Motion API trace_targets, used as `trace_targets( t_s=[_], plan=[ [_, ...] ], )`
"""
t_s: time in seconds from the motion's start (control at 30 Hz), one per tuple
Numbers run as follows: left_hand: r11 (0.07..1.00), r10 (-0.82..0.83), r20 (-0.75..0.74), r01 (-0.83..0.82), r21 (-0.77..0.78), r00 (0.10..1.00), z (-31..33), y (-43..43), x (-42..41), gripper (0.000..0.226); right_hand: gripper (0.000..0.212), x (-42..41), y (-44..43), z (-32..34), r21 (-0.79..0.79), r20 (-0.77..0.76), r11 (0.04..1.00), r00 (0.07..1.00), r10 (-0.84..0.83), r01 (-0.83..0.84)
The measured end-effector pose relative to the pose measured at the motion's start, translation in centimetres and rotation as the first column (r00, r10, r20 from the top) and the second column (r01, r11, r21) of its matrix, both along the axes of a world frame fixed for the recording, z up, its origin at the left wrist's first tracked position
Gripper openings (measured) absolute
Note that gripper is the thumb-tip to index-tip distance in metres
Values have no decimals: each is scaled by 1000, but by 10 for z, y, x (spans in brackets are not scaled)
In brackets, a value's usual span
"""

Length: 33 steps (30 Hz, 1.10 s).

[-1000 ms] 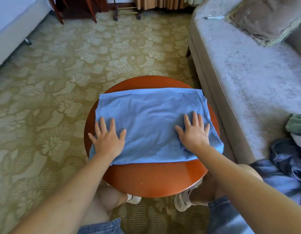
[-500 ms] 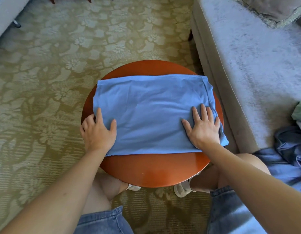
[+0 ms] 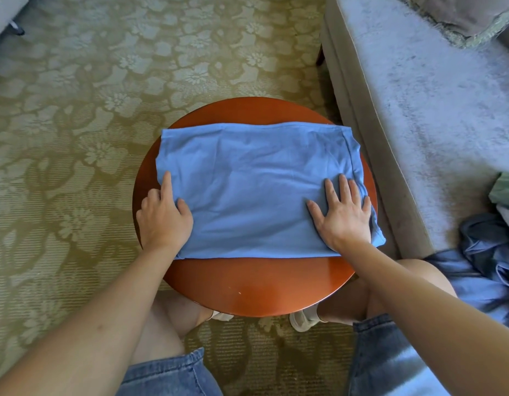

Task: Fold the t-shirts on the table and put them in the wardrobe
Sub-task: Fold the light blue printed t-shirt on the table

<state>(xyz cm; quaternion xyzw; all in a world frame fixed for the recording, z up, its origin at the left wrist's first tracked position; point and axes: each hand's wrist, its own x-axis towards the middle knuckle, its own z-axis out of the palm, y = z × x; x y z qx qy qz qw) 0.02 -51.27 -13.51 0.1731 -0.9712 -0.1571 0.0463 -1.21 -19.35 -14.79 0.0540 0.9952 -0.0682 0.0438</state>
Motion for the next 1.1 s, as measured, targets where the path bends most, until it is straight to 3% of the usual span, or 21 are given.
trace_targets(
  t_s=[0.17, 0.27, 0.33, 0.4, 0.5, 0.7, 0.8, 0.87, 0.9, 1.03, 1.1],
  plan=[
    [994, -45, 133, 58, -94, 990, 4, -1, -6, 54, 74, 0, -1, 1, 11, 16, 1000, 1000, -4, 3],
    [994, -82, 219, 94, -46, 972, 10, -8, -10, 49, 75, -1, -2, 1, 26, 35, 1000, 999, -8, 7],
    [992, -129, 237, 121, 48, 963, 15, -15, -9, 48, 76, 0, -2, 2, 30, 45, 1000, 999, -8, 7],
    [966, -164, 242, 106, 238, 956, 22, -26, -10, 45, 76, 0, -4, 3, 37, 55, 999, 999, -2, -1],
    [853, -226, 254, 65, 518, 941, 34, -45, -11, 36, 77, 2, -14, 6, 27, 67, 1000, 998, 14, -16],
    [694, -177, 182, -8, 720, 967, 77, -65, -8, 51, 76, 1, -56, 12, -49, 120, 993, 987, 110, -105],
    [692, -222, 162, 38, 721, 962, 102, -56, -9, 62, 58, 8, -66, 18, -242, -51, 965, 995, 88, -98],
    [696, -239, 124, 81, 713, 963, 116, -36, -12, 66, 42, 16, -63, 22, -459, -234, 886, 971, -45, -69],
    [698, -244, 95, 107, 709, 965, 121, -24, -15, 67, 37, 19, -58, 24, -577, -254, 816, 958, -129, -43],
    [720, -295, 26, 205, 663, 955, 138, 47, -25, 72, 31, 20, -26, 37, -860, 56, 465, 946, -321, 209],
    [715, -349, 33, 243, 656, 937, 137, 85, -29, 74, 32, 17, -9, 37, -926, 245, 204, 915, -321, 319]
  ],
)
